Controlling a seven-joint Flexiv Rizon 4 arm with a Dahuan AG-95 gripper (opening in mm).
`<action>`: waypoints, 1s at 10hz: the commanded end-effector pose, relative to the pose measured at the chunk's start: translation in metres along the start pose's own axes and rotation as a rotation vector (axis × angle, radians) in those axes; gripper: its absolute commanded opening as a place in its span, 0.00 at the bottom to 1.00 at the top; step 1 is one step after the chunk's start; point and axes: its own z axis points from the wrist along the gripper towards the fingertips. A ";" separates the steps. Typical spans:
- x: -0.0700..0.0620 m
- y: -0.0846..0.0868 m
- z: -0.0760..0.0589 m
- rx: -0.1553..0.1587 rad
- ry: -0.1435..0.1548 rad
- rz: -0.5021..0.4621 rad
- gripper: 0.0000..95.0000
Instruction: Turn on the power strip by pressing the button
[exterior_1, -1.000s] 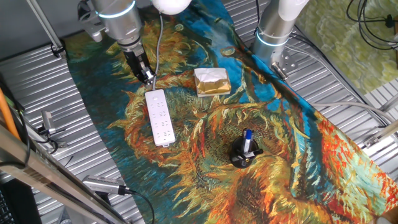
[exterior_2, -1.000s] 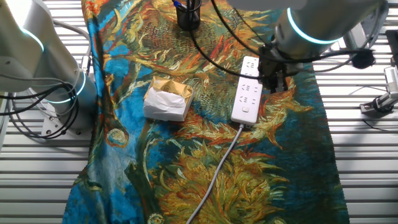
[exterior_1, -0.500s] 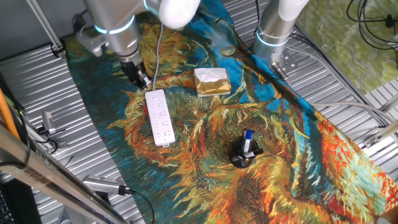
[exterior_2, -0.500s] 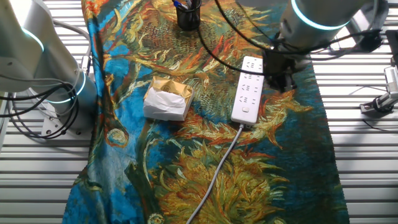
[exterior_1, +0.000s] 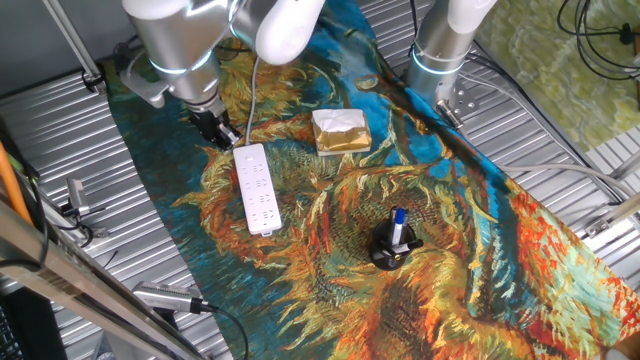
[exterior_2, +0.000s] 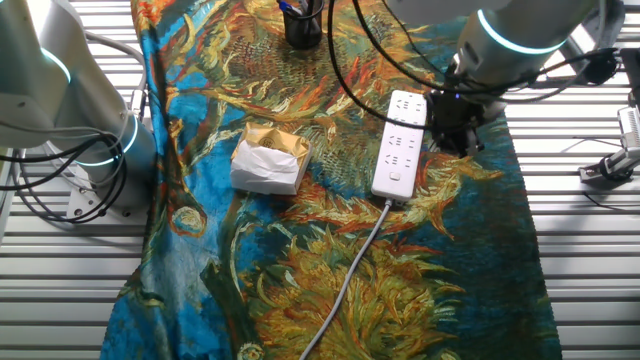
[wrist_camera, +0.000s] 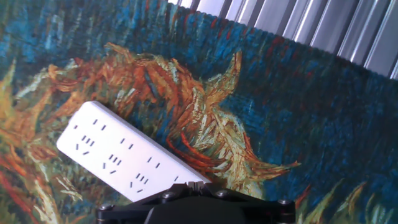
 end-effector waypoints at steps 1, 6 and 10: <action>0.000 -0.002 0.005 0.000 0.000 -0.003 0.00; 0.000 -0.004 0.011 -0.006 -0.001 -0.013 0.00; 0.001 -0.004 0.008 -0.009 0.000 -0.005 0.00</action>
